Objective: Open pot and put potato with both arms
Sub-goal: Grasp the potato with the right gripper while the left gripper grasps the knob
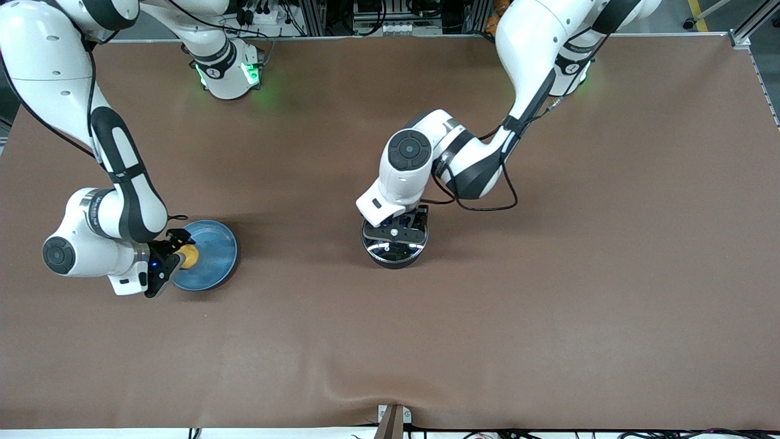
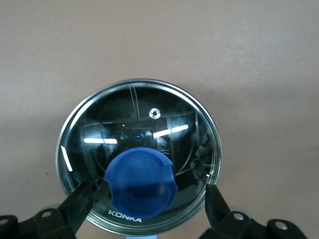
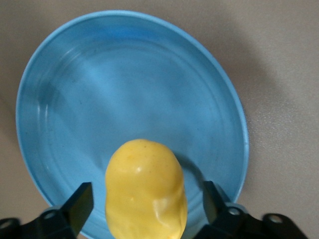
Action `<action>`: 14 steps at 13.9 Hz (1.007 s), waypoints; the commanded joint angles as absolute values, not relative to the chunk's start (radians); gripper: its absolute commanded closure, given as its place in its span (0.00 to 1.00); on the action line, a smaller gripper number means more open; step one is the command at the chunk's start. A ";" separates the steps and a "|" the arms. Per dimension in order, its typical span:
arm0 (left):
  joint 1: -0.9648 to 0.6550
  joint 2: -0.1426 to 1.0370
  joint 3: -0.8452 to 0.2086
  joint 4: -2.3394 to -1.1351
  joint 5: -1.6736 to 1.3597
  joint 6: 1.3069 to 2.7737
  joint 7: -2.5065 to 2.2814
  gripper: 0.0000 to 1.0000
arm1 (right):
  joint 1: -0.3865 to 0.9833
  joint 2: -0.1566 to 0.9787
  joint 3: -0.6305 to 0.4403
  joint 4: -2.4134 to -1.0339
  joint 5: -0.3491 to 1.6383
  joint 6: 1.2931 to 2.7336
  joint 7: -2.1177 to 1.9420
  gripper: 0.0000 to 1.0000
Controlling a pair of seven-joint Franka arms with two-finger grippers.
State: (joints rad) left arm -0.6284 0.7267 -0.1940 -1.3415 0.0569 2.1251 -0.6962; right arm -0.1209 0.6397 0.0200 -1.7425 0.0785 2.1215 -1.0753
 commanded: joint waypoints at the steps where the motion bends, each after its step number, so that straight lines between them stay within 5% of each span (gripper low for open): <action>1: -0.643 0.741 -0.179 -1.313 0.080 2.125 -0.764 0.01 | -0.133 0.612 0.029 -1.782 0.095 2.166 -1.140 0.50; 3: -0.643 0.742 -0.179 -1.316 0.083 2.125 -0.784 0.04 | -0.132 0.612 0.029 -1.778 0.095 2.166 -1.140 0.71; 5: -0.643 0.744 -0.179 -1.318 0.087 2.123 -0.788 0.06 | -0.127 0.609 0.032 -1.764 0.097 2.160 -1.132 0.80; 14: -0.669 0.758 -0.135 -1.319 0.086 2.118 -0.813 0.14 | -0.077 0.552 0.150 -1.712 0.236 2.132 -0.896 0.83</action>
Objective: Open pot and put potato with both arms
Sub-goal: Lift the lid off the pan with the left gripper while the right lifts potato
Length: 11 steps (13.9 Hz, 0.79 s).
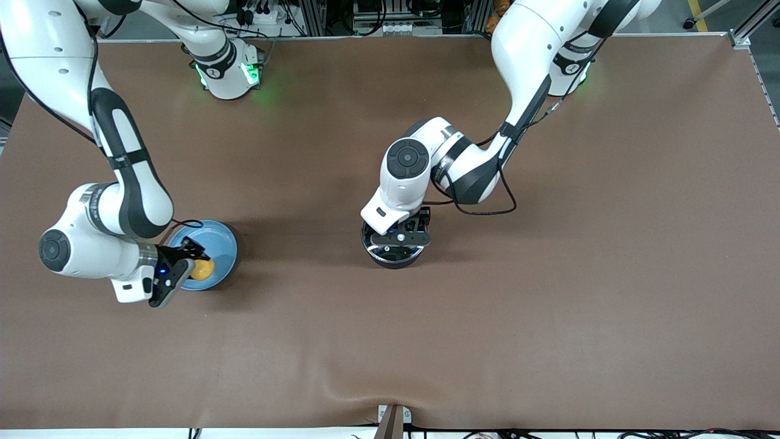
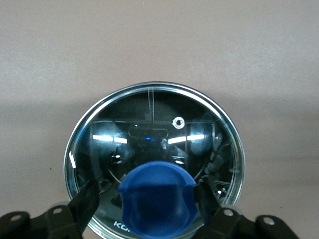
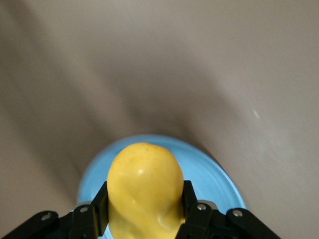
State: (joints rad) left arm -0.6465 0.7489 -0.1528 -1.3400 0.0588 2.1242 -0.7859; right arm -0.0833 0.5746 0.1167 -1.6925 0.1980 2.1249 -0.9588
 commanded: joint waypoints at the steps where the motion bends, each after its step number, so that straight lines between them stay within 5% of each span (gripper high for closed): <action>1: -0.669 0.758 -0.135 -1.319 0.086 2.118 -0.815 0.16 | -0.068 0.551 0.164 -1.712 0.241 2.137 -0.853 0.83; 4: -0.670 0.758 -0.137 -1.319 0.084 2.118 -0.839 0.37 | -0.051 0.545 0.225 -1.698 0.241 2.140 -0.728 0.83; 7: -0.672 0.753 -0.137 -1.318 0.084 2.117 -0.844 0.96 | -0.009 0.543 0.249 -1.697 0.241 2.166 -0.618 0.83; 11: -0.670 0.709 -0.141 -1.316 0.084 2.083 -0.844 1.00 | 0.044 0.542 0.249 -1.697 0.241 2.192 -0.517 0.83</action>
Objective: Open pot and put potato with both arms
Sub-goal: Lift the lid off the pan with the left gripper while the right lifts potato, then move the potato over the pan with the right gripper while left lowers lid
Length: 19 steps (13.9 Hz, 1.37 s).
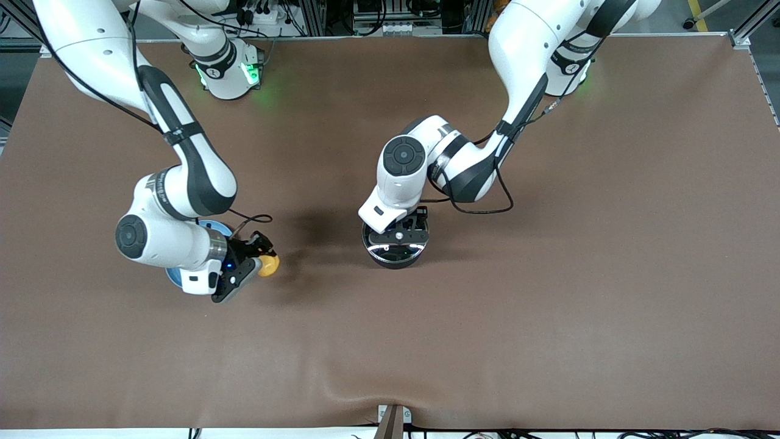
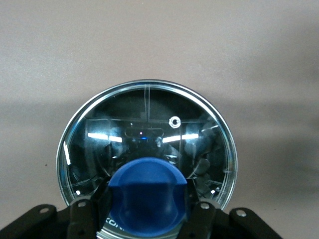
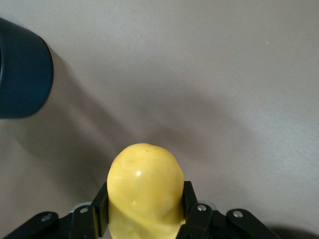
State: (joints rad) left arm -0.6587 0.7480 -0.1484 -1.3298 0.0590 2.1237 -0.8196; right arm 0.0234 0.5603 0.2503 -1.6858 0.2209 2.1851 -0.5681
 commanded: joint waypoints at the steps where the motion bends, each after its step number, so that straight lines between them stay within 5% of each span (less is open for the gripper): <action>1: -0.670 0.678 -0.141 -1.315 0.080 2.066 -0.844 1.00 | 0.057 0.538 0.249 -1.697 0.241 2.195 -0.488 0.83; 10: -0.450 0.365 -0.144 -1.371 0.091 1.795 -0.680 1.00 | 0.244 0.535 0.249 -1.663 0.227 2.270 -0.194 0.83; 19: -0.088 0.235 -0.150 -1.662 0.089 1.902 -0.215 1.00 | 0.471 0.592 0.241 -1.652 0.025 2.468 0.100 0.83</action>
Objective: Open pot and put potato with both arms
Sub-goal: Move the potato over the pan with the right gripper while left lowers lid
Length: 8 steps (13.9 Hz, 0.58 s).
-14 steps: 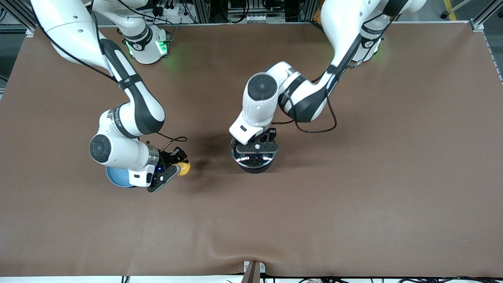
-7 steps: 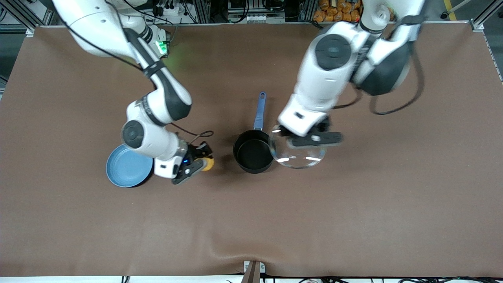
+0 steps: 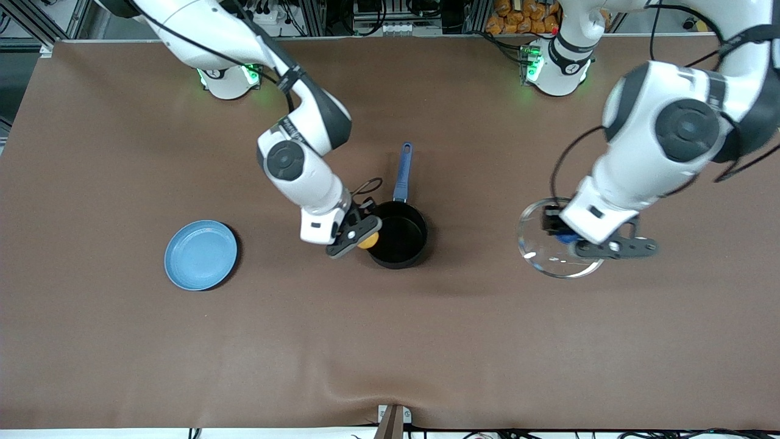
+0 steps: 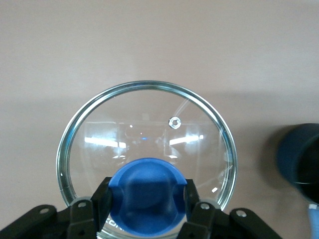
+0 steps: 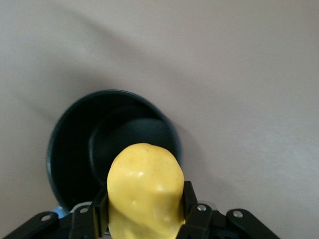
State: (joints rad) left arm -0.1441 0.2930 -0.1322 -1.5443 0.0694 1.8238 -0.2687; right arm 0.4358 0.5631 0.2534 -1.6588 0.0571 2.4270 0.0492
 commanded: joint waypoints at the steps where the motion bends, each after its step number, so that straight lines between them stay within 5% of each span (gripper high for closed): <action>1: -0.069 0.235 -0.150 -1.693 0.089 1.937 -0.203 1.00 | 0.485 0.607 0.241 -1.652 0.025 2.482 0.104 0.83; 8: 0.009 0.226 -0.152 -1.995 0.083 2.251 -0.192 1.00 | 0.587 0.716 0.206 -1.620 0.023 2.571 0.173 0.84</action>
State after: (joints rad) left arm -0.0056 0.2826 -0.1359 -1.8771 0.0694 2.1605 -0.1954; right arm 0.5521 0.6893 0.2344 -1.6591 0.0529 2.5621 0.1253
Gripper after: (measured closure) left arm 0.392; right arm 0.405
